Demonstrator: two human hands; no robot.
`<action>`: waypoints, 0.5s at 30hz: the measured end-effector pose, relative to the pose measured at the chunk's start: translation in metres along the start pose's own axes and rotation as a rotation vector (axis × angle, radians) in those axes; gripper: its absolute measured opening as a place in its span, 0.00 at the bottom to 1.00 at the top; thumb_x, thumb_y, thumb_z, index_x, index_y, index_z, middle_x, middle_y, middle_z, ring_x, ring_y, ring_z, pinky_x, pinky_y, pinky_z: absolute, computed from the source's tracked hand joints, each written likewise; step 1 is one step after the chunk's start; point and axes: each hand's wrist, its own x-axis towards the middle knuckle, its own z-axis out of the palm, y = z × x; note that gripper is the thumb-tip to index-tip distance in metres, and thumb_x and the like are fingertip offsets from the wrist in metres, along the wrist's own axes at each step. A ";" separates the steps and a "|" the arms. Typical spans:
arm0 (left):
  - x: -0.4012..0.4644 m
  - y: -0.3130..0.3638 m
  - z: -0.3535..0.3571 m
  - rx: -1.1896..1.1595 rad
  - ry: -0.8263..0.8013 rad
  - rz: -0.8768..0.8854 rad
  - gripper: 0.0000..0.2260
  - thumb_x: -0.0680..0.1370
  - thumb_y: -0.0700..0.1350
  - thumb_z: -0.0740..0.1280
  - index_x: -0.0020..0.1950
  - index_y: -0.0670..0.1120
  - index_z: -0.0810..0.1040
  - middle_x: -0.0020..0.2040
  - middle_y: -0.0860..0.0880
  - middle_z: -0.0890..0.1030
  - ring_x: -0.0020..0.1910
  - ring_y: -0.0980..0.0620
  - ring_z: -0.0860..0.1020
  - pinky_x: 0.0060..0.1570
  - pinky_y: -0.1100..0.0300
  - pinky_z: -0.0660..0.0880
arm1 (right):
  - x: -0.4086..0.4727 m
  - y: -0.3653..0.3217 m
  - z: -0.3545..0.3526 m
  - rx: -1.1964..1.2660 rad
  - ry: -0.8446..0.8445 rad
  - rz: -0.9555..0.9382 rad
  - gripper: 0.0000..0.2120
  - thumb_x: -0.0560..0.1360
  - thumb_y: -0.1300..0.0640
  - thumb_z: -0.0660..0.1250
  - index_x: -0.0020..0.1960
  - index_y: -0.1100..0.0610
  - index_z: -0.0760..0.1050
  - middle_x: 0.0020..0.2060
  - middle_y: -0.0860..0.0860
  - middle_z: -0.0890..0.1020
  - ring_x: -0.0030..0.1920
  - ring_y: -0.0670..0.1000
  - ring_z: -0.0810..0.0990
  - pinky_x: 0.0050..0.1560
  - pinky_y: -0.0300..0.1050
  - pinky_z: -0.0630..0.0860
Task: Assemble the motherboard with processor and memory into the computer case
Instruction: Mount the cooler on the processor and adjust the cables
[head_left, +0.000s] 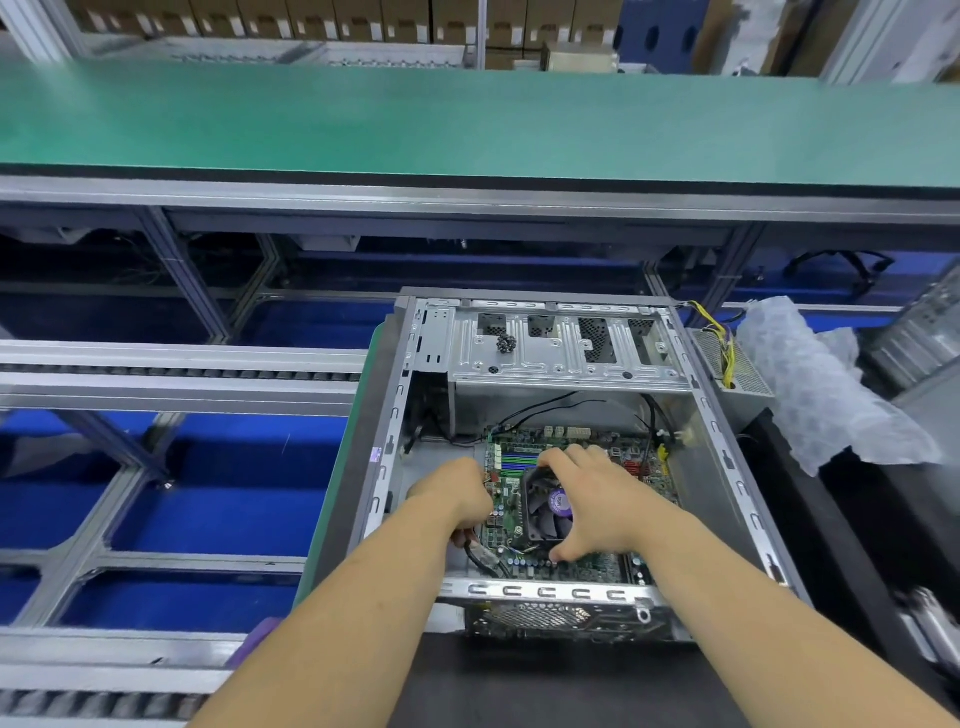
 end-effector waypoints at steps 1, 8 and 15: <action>0.001 0.000 0.000 -0.011 0.009 -0.002 0.08 0.77 0.35 0.57 0.48 0.42 0.75 0.34 0.44 0.80 0.28 0.46 0.80 0.34 0.58 0.76 | 0.000 0.000 0.000 -0.010 0.005 0.000 0.54 0.61 0.36 0.78 0.76 0.49 0.52 0.67 0.50 0.66 0.67 0.53 0.62 0.69 0.53 0.68; 0.004 0.002 0.001 -0.030 0.020 0.010 0.08 0.78 0.35 0.58 0.41 0.43 0.75 0.34 0.44 0.80 0.28 0.46 0.78 0.31 0.59 0.74 | -0.001 -0.001 -0.002 -0.002 0.033 0.006 0.54 0.62 0.36 0.78 0.78 0.49 0.54 0.67 0.49 0.67 0.68 0.53 0.62 0.69 0.55 0.69; 0.004 0.002 0.001 -0.073 -0.007 -0.008 0.07 0.78 0.35 0.58 0.45 0.41 0.75 0.37 0.41 0.85 0.27 0.46 0.78 0.30 0.59 0.74 | 0.003 -0.001 0.000 -0.013 0.027 0.021 0.55 0.61 0.36 0.78 0.78 0.50 0.54 0.67 0.49 0.66 0.67 0.54 0.62 0.70 0.55 0.68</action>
